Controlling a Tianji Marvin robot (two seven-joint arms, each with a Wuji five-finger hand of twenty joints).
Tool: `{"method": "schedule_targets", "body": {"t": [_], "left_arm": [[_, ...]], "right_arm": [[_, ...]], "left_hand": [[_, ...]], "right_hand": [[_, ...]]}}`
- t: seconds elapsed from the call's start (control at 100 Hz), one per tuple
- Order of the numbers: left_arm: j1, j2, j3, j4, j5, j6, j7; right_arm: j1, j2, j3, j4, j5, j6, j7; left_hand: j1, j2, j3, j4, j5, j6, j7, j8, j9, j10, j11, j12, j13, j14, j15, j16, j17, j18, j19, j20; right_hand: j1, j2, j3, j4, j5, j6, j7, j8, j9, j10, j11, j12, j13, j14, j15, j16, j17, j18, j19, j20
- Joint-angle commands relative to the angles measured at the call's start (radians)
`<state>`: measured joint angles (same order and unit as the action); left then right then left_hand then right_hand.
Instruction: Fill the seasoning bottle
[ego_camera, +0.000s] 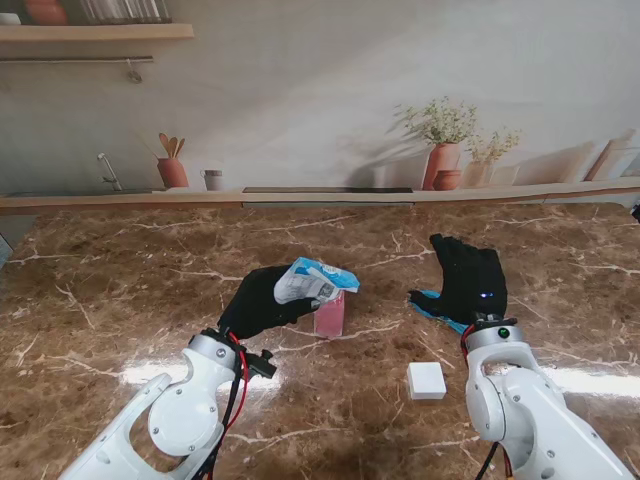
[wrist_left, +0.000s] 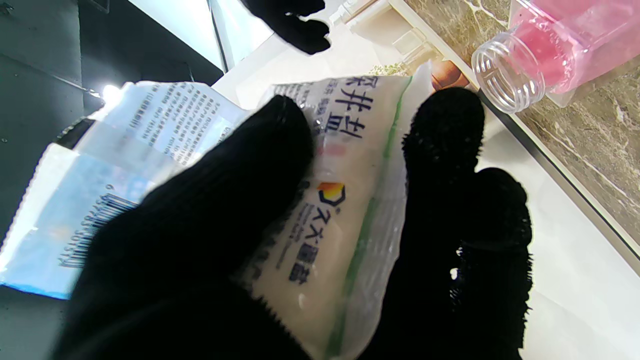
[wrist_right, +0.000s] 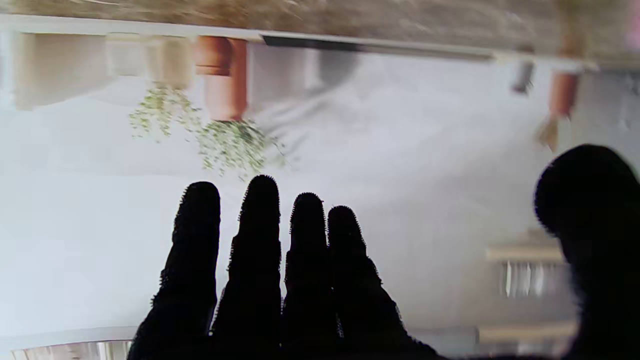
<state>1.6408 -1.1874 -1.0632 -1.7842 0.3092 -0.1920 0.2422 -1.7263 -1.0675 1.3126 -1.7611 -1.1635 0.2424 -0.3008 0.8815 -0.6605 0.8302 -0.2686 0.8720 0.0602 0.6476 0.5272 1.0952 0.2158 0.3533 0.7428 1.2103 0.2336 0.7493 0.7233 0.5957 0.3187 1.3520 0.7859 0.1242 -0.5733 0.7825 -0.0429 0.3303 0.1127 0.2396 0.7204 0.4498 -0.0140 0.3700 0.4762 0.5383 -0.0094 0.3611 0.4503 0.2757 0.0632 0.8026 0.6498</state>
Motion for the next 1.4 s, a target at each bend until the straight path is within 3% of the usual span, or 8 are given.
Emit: {"method": "schedule_targets", "body": {"t": [0.0,0.43,0.66,0.74,0.79,0.83,1.06,1.39], "left_arm": [[-0.004,0.001,0.004,-0.001,-0.008,0.001,-0.014],[-0.013,0.018,0.005,-0.018,-0.03,0.0,-0.091],[-0.007,0.028,-0.006,-0.032,-0.039,0.003,-0.135],[-0.011,0.033,-0.006,-0.03,-0.042,-0.002,-0.153],[-0.013,0.034,-0.005,-0.029,-0.044,-0.005,-0.159],[-0.014,0.034,-0.004,-0.028,-0.043,-0.004,-0.16],[-0.01,0.027,-0.012,-0.015,-0.051,0.029,-0.139],[-0.005,0.003,-0.009,0.025,-0.215,0.002,-0.114]], "right_arm": [[-0.034,-0.027,-0.015,-0.035,0.008,-0.033,-0.012],[-0.109,-0.069,-0.065,-0.203,0.244,-0.237,-0.106],[-0.108,-0.081,-0.095,-0.226,0.319,-0.303,-0.123],[-0.106,-0.086,-0.11,-0.235,0.363,-0.3,-0.11],[-0.101,-0.09,-0.118,-0.235,0.39,-0.301,-0.111],[-0.098,-0.095,-0.125,-0.236,0.419,-0.3,-0.113],[-0.101,-0.112,-0.136,-0.254,0.496,-0.275,-0.132],[-0.109,-0.132,-0.147,-0.276,0.637,-0.199,-0.12]], "left_hand": [[0.169,0.143,0.114,0.04,0.161,-0.143,0.245,0.086,0.075,-0.116,0.133,0.053,-0.007,-0.028,0.02,0.018,-0.017,-0.036,-0.004,0.029],[0.165,0.145,0.111,0.034,0.136,-0.15,0.251,0.09,0.068,-0.123,0.13,0.05,-0.014,-0.039,0.021,0.019,-0.034,-0.051,-0.005,0.034],[0.165,0.149,0.106,0.031,0.121,-0.148,0.244,0.082,0.059,-0.12,0.122,0.046,-0.021,-0.041,0.019,0.019,-0.049,-0.056,-0.012,0.034],[0.169,0.158,0.095,0.032,0.111,-0.15,0.24,0.075,0.05,-0.124,0.115,0.043,-0.033,-0.048,0.014,0.02,-0.074,-0.065,-0.028,0.032],[0.173,0.165,0.085,0.033,0.104,-0.148,0.237,0.07,0.043,-0.125,0.11,0.039,-0.041,-0.051,0.011,0.02,-0.102,-0.069,-0.044,0.03],[0.176,0.169,0.074,0.035,0.099,-0.15,0.233,0.063,0.039,-0.126,0.106,0.036,-0.048,-0.05,0.006,0.02,-0.117,-0.072,-0.053,0.031],[0.138,0.217,-0.025,0.049,0.02,-0.151,0.198,-0.087,0.015,-0.106,0.041,-0.026,-0.08,-0.047,-0.009,0.024,-0.179,-0.034,-0.079,0.066],[0.146,0.252,-0.07,0.06,-0.017,-0.152,0.151,-0.137,-0.021,-0.108,0.034,-0.043,-0.109,-0.024,-0.019,0.033,-0.202,-0.027,-0.091,0.085]], "right_hand": [[-0.006,-0.022,-0.007,-0.007,0.017,0.003,0.002,-0.019,0.039,0.003,0.003,-0.017,0.059,0.01,0.014,-0.011,0.036,0.015,0.045,0.025],[0.057,-0.075,-0.009,-0.002,0.131,-0.046,0.066,-0.046,0.221,-0.025,0.02,0.003,0.309,-0.006,0.116,0.09,0.211,0.022,0.274,0.09],[0.305,-0.059,-0.038,0.04,0.342,-0.178,0.223,0.011,0.481,-0.08,0.1,0.08,0.502,-0.048,0.251,0.167,0.352,0.012,0.449,0.069],[0.276,-0.085,0.366,-0.075,0.388,-0.218,0.269,0.01,0.53,-0.089,0.106,0.117,0.523,-0.047,0.268,0.17,0.359,0.017,0.474,0.05],[0.362,-0.143,0.448,-0.19,0.395,-0.295,0.502,-0.11,0.621,-0.099,0.099,0.227,0.574,-0.054,0.335,0.189,0.398,0.019,0.529,0.048],[0.435,-0.144,0.451,-0.216,0.447,-0.344,0.627,-0.145,0.709,-0.106,0.128,0.269,0.632,-0.057,0.415,0.217,0.438,0.023,0.585,0.057],[0.525,-0.169,0.579,-0.18,0.68,-0.477,0.664,0.26,0.844,-0.139,0.363,0.478,0.76,-0.107,0.779,0.359,0.561,0.022,0.789,0.05],[0.511,-0.251,0.71,-0.1,0.775,-0.442,0.664,0.343,0.944,-0.12,0.394,0.514,0.786,-0.121,0.936,0.406,0.685,0.055,0.848,0.039]]}}
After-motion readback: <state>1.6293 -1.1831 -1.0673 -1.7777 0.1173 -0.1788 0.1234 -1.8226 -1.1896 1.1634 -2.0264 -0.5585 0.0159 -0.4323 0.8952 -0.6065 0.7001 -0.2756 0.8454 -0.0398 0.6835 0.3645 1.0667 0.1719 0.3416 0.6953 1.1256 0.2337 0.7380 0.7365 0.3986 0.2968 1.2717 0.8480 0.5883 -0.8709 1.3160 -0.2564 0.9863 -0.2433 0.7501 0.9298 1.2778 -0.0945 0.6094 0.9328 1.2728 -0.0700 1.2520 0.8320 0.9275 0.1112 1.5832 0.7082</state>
